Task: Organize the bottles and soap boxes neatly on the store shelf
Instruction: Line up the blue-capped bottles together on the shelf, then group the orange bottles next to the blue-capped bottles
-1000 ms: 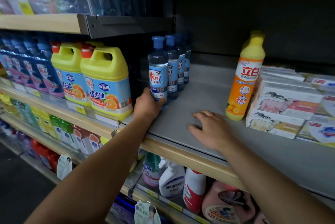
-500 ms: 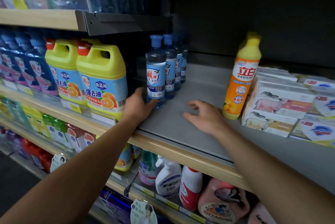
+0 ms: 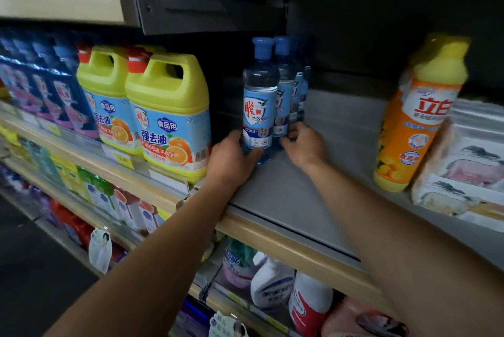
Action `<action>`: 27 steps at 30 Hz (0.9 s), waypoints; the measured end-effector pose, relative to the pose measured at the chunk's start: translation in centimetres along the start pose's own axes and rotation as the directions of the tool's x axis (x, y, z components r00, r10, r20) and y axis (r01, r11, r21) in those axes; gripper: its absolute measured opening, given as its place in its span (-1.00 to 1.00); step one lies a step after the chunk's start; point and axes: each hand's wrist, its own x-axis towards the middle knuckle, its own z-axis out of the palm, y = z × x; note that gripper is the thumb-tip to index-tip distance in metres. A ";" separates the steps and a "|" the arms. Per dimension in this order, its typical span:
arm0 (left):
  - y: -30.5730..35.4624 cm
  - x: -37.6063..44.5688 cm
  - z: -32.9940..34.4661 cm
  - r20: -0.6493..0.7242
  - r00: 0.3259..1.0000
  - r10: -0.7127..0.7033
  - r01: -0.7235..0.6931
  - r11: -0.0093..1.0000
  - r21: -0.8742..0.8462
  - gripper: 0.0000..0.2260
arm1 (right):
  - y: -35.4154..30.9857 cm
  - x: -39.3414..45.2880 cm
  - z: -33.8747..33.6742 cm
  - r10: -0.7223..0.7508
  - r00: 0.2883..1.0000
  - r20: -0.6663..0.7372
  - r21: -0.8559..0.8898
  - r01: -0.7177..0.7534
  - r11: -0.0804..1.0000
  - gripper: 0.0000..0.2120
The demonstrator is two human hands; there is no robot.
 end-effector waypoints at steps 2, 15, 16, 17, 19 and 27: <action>0.0 0.0 0.1 0.000 1.000 -0.005 0.005 1.000 -0.003 -0.57 | 0.2 0.4 0.3 0.011 1.000 0.000 -0.023 -0.011 1.000 -0.75; 0.0 0.0 0.3 0.005 1.000 -0.007 0.007 1.000 0.013 -0.59 | 0.2 0.4 0.6 0.007 1.000 0.027 -0.072 -0.005 0.997 -0.72; 0.0 0.0 0.3 0.005 1.000 -0.009 0.009 1.000 0.011 -0.59 | 0.1 0.3 0.4 0.013 0.999 0.035 -0.059 -0.011 0.998 -0.71; 0.0 0.0 0.3 0.005 1.000 -0.010 0.010 1.000 0.011 -0.59 | 0.0 0.0 0.0 0.022 0.999 0.043 -0.042 -0.020 0.999 -0.71; 0.1 -0.1 0.3 0.007 1.000 -0.009 0.009 1.000 0.005 -0.60 | -0.3 -0.6 -0.8 0.038 0.997 0.061 -0.002 -0.038 0.999 -0.71; 1.5 -2.0 -0.7 -0.088 0.996 -0.028 0.024 0.999 -0.045 -0.60 | -1.8 -5.3 -9.5 -0.119 0.989 -0.093 -0.052 0.114 0.992 -0.69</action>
